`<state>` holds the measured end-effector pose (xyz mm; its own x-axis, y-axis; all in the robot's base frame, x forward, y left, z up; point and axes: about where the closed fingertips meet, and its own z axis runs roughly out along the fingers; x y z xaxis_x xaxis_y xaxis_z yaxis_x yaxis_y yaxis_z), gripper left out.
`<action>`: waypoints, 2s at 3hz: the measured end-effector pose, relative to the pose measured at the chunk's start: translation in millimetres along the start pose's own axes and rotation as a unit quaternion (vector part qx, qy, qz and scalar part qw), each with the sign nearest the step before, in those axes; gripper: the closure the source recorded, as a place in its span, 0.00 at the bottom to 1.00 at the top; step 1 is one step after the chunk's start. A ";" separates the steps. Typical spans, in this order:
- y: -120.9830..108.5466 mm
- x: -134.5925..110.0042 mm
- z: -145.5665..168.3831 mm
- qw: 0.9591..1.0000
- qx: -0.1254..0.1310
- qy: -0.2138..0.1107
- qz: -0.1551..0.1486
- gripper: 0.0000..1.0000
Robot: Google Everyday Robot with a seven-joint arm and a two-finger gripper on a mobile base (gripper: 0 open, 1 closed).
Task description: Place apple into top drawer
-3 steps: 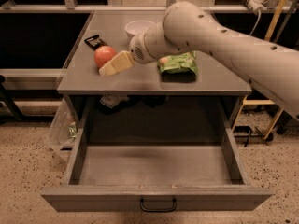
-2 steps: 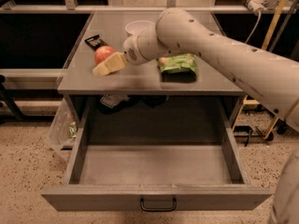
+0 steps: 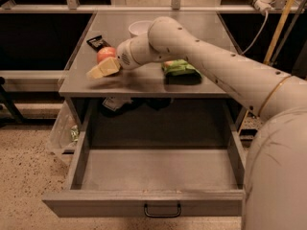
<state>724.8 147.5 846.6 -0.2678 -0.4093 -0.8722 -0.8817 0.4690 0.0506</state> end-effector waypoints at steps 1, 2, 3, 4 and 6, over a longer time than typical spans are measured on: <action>0.9 -1.9 20.7 1.000 -0.015 -0.009 0.001 0.19; 2.6 -4.7 27.7 1.000 -0.023 -0.021 0.003 0.41; 2.0 -5.8 25.5 1.000 -0.023 -0.021 0.003 0.66; 1.9 -7.1 24.3 1.000 -0.023 -0.022 0.003 0.89; 19.8 -10.0 -22.6 0.994 -0.002 -0.105 -0.028 1.00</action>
Offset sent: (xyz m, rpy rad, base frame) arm 0.0150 0.0321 -0.0082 0.0981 -0.0056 0.0429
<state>701.2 143.3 867.3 -0.1314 -0.2611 -0.9563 -0.8948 0.4464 0.0011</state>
